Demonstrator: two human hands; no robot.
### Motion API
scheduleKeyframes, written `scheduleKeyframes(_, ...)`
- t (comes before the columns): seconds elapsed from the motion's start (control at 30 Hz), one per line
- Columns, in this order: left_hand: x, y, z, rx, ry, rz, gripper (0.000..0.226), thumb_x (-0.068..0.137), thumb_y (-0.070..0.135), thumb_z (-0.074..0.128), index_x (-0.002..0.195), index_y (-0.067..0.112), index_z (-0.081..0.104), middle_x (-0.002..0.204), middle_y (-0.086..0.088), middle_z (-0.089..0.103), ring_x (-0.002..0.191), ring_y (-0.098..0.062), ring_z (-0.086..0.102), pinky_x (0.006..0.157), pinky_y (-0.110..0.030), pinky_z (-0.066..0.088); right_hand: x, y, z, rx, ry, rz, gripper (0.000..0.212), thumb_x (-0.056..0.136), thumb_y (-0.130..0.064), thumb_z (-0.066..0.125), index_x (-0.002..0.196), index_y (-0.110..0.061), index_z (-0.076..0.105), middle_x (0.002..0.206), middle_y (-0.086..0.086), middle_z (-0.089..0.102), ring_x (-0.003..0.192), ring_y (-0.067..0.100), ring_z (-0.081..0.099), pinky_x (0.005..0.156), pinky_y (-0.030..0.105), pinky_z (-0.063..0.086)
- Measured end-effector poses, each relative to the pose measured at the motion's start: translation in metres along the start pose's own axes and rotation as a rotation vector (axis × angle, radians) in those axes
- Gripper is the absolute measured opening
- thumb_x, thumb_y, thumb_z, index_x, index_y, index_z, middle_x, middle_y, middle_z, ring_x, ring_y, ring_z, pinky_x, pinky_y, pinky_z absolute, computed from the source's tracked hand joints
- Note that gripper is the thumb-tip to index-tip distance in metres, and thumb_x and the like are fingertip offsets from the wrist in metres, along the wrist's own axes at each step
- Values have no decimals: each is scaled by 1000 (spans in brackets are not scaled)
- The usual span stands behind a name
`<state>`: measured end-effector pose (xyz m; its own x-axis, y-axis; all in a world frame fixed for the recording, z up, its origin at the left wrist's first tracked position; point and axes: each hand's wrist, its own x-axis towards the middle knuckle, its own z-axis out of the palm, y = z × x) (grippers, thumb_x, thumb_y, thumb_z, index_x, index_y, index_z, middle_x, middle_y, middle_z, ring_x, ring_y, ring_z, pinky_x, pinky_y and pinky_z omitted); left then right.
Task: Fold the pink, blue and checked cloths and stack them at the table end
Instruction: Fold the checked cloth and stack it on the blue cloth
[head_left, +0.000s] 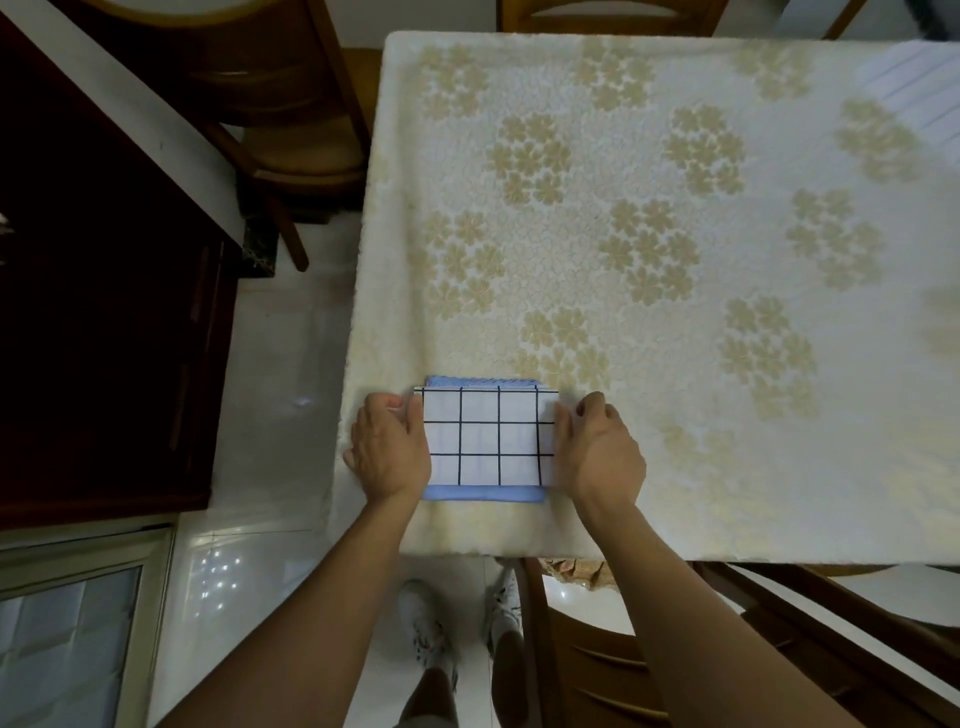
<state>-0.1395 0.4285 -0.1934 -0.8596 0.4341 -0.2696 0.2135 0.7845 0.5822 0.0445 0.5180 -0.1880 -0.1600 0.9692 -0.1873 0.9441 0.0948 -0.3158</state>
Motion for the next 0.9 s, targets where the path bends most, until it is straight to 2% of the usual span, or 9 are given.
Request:
scheduleKeyframes(0.13, -6, 23, -21, -46, -5, 159, 29, 99, 38, 51, 116, 16, 57, 117, -5, 57, 113, -27, 53, 101, -46, 38, 9, 5, -30, 71, 151, -54, 32, 99, -34, 55, 109, -5, 59, 101, 16, 60, 86, 37, 58, 58, 34, 35)
scheduleKeyframes(0.2, -9, 40, -32, -118, -5, 247, 34, 98, 40, 52, 124, 18, 57, 124, -5, 56, 116, -27, 53, 100, -52, 43, 15, 4, -50, 91, 200, -81, 30, 97, -30, 58, 110, -4, 61, 100, 18, 62, 87, 39, 59, 61, 37, 40)
scheduleKeyframes(0.33, -16, 83, -59, -178, -11, 405, 48, 98, 48, 48, 135, 19, 53, 137, -3, 53, 125, -24, 50, 103, -53, 43, 21, 1, -91, 109, 282, -172, 37, 94, -34, 57, 118, -7, 65, 108, 17, 67, 94, 38, 62, 74, 43, 48)
scheduleKeyframes(0.4, -22, 106, -76, -124, 9, 555, 61, 92, 57, 42, 138, 18, 52, 140, -2, 53, 127, -24, 50, 104, -52, 43, 23, -2, -115, 130, 319, -220, 47, 92, -41, 51, 123, -8, 64, 117, 15, 67, 106, 36, 62, 89, 46, 50)
scheduleKeyframes(0.5, -30, 137, -98, 8, 57, 773, 67, 88, 59, 39, 141, 20, 50, 146, -1, 51, 133, -22, 45, 109, -52, 37, 19, -9, -153, 115, 391, -281, 58, 90, -49, 45, 131, -10, 62, 134, 15, 61, 127, 34, 53, 108, 54, 40)
scheduleKeyframes(0.57, -38, 155, -112, 100, 93, 886, 68, 88, 61, 37, 143, 23, 48, 150, 1, 46, 139, -21, 40, 114, -52, 30, 10, -14, -179, 72, 422, -288, 63, 89, -53, 42, 138, -16, 58, 144, 12, 54, 139, 33, 43, 115, 56, 28)
scheduleKeyframes(0.73, -62, 182, -141, 174, 117, 1082, 69, 88, 62, 37, 147, 28, 43, 156, 4, 38, 146, -18, 29, 120, -47, 12, -23, -16, -227, -40, 497, -261, 68, 90, -60, 35, 150, -28, 43, 157, 5, 40, 149, 27, 27, 119, 57, 19)
scheduleKeyframes(0.9, -81, 186, -157, 250, 67, 1224, 73, 87, 66, 35, 151, 31, 34, 158, 5, 34, 147, -18, 27, 121, -46, 11, -73, -10, -248, -59, 549, -170, 72, 89, -62, 35, 153, -29, 38, 160, 5, 34, 151, 27, 22, 122, 53, 12)
